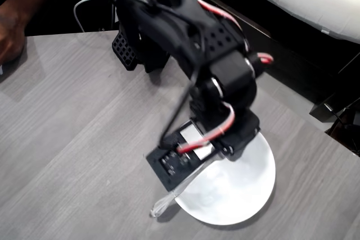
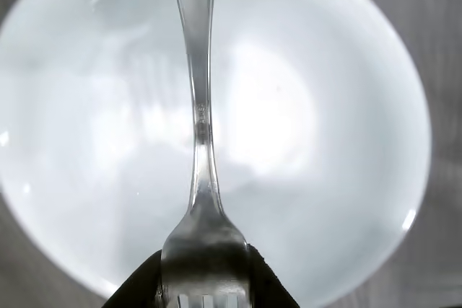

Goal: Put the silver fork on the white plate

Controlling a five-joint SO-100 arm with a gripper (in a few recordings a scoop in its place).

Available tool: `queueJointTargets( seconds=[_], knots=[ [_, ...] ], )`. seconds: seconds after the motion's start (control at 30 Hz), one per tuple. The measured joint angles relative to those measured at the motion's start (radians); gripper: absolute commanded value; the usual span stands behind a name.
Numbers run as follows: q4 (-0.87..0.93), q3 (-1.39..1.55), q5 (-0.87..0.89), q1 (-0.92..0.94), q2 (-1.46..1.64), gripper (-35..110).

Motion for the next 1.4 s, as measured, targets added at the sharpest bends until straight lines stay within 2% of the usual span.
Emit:
queueJointTargets(
  seconds=[0.33,0.53,0.73,1.17,1.4],
  knots=[
    [-0.118,0.000,0.006,-0.002,-0.198,2],
    [-0.112,-0.002,0.006,-0.003,-0.212,28],
    [-0.087,-0.002,0.008,-0.008,-0.192,32],
    [0.015,0.000,0.006,0.031,0.074,36],
    [0.092,0.000,0.037,0.265,0.374,36]
  ],
)
